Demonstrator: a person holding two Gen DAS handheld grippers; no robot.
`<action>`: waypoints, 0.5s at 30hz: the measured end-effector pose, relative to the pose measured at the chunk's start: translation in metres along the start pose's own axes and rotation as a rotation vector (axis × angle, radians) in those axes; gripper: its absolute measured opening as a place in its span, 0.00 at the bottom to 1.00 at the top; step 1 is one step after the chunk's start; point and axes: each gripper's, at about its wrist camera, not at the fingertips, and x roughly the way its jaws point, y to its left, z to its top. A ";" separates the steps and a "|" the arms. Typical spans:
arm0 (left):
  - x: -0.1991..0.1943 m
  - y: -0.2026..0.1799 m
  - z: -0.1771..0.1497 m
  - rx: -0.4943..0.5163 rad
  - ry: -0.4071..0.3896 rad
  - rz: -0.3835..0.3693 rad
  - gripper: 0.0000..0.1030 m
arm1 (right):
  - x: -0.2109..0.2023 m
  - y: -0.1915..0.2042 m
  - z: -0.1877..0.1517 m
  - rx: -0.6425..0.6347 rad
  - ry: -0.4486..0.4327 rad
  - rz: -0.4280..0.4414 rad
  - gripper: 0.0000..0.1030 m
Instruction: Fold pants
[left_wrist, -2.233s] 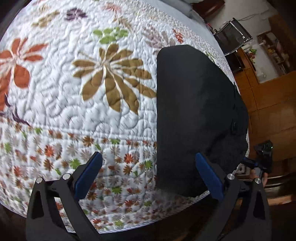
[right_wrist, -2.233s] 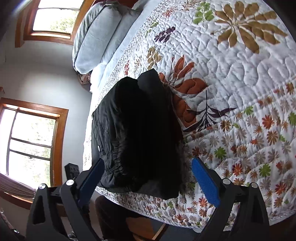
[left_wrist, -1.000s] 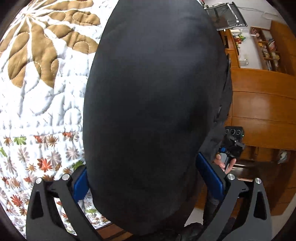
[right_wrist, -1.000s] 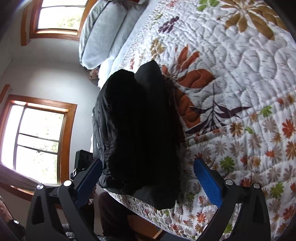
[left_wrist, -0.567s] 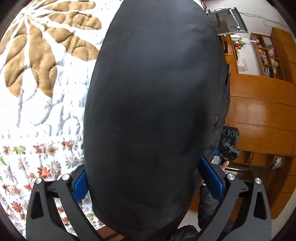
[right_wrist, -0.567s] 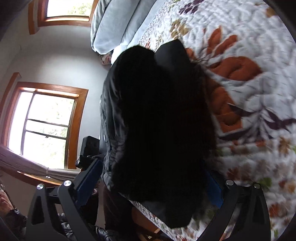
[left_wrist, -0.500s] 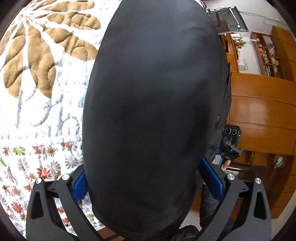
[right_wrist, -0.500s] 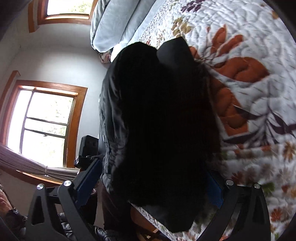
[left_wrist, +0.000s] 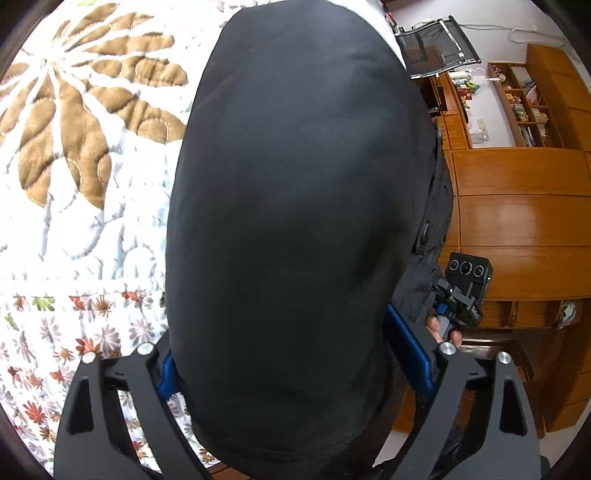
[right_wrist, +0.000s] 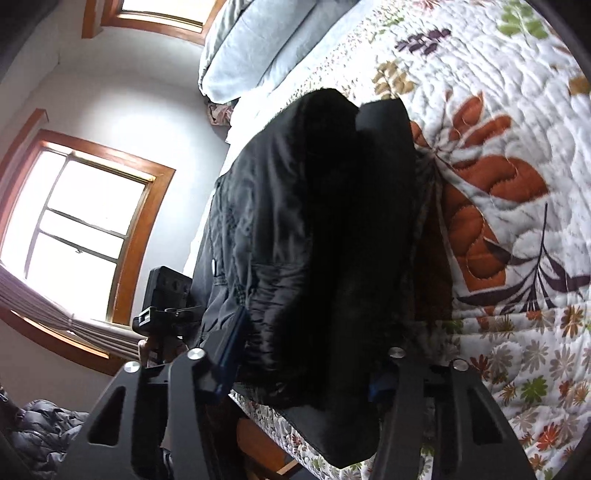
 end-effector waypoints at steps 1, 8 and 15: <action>-0.002 -0.001 0.000 0.005 -0.009 0.002 0.83 | 0.001 0.003 0.000 -0.005 0.000 -0.006 0.49; -0.009 -0.005 0.012 0.021 -0.058 0.020 0.79 | 0.021 0.017 0.013 -0.033 0.003 -0.026 0.46; -0.020 0.000 0.040 0.005 -0.112 0.036 0.79 | 0.048 0.030 0.032 -0.058 0.017 -0.034 0.46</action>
